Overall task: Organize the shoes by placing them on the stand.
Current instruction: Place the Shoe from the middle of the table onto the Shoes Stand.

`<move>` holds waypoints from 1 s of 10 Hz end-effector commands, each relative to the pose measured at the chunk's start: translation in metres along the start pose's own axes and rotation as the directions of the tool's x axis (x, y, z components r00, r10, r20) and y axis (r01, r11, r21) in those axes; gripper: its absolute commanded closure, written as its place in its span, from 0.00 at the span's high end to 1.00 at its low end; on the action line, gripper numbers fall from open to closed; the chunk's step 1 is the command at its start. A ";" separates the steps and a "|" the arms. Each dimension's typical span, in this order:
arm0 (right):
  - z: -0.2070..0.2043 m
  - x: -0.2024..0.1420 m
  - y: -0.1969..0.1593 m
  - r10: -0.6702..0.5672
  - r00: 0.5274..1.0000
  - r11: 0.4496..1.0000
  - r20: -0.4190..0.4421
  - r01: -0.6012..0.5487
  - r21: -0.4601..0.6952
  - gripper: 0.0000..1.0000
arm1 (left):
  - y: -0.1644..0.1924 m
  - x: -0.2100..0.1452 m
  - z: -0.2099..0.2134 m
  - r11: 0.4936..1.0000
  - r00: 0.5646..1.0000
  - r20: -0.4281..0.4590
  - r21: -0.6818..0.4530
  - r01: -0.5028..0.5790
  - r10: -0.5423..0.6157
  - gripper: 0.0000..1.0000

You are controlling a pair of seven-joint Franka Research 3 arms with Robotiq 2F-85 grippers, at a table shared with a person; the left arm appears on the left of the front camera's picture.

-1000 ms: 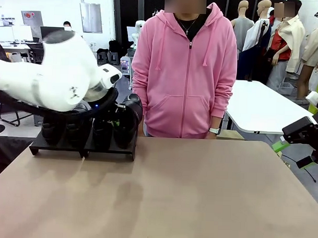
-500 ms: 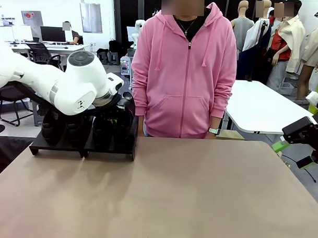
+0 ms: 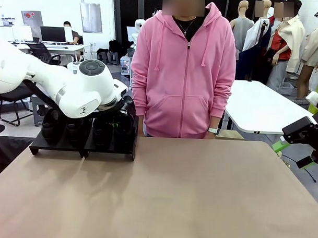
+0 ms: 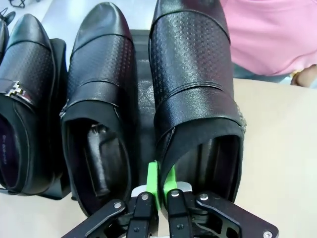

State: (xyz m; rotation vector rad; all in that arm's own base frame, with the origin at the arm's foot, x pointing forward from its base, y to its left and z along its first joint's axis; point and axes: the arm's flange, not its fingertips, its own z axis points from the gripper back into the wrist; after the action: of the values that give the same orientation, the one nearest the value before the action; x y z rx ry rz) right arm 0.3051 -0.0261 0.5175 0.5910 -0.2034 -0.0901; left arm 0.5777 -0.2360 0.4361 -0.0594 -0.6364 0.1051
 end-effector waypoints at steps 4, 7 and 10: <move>0.002 0.002 -0.001 0.021 1.000 0.999 0.001 -0.021 0.030 1.00 | -0.002 0.002 0.007 0.999 0.999 0.019 0.028 -0.031 0.030 1.00; 0.002 0.002 -0.001 0.021 1.000 0.999 0.001 -0.021 0.030 1.00 | -0.003 -0.007 0.063 1.000 0.997 -0.072 0.008 0.003 -0.003 1.00; 0.002 0.002 -0.001 0.021 1.000 0.999 0.001 -0.021 0.030 1.00 | 0.012 -0.046 0.153 0.987 0.968 -0.226 -0.141 0.074 -0.105 1.00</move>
State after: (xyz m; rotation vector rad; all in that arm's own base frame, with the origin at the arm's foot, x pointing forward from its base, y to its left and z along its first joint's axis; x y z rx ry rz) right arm 0.3052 -0.0261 0.5173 0.5910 -0.2026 -0.0902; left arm 0.4831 -0.2586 0.5080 -0.1465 -0.4780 0.0229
